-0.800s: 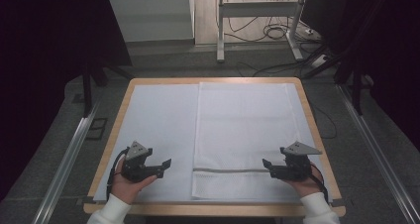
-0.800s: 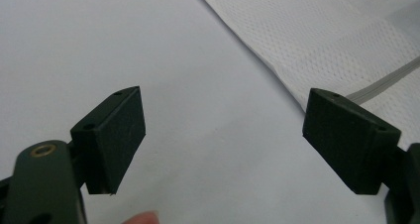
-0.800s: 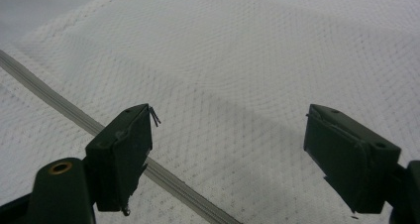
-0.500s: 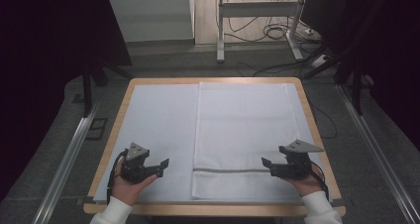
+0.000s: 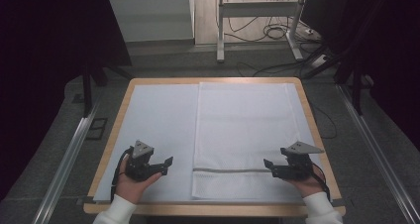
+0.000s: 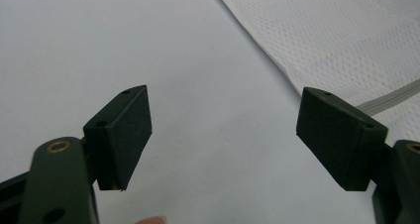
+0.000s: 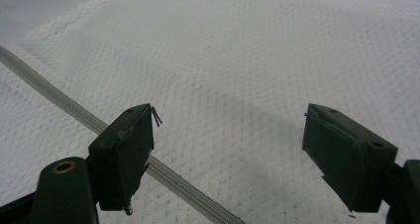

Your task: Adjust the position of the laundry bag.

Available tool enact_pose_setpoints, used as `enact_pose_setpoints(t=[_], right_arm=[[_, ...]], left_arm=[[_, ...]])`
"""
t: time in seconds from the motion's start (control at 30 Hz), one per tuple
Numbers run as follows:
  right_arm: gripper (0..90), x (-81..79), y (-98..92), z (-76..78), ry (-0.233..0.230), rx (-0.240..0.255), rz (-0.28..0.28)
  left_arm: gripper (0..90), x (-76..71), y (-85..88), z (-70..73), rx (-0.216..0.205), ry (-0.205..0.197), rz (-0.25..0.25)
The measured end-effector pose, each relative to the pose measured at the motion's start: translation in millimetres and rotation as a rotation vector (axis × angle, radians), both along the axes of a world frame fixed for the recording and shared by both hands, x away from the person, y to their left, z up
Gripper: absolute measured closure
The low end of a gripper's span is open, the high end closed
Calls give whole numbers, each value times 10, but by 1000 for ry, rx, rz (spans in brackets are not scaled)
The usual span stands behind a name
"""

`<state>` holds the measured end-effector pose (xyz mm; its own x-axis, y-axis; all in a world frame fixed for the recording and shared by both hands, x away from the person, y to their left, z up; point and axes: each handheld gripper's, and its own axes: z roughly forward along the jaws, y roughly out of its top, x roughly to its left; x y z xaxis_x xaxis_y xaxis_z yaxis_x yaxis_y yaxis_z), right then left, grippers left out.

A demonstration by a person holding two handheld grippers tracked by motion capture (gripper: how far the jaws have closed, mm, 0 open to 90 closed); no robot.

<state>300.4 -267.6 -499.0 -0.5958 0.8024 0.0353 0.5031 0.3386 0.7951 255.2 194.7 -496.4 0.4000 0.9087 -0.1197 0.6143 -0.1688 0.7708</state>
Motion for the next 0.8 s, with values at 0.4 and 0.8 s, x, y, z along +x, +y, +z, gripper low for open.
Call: enact_pose_setpoints(t=[0.4,0.8], right_arm=[[198,37,-27,-21,2,-17,-20],[198,41,-69,-22,-3,-22,-28]], left_arm=[[244,57,45,39,-61,54,0],[235,110,-127,64,-58,70,-13]])
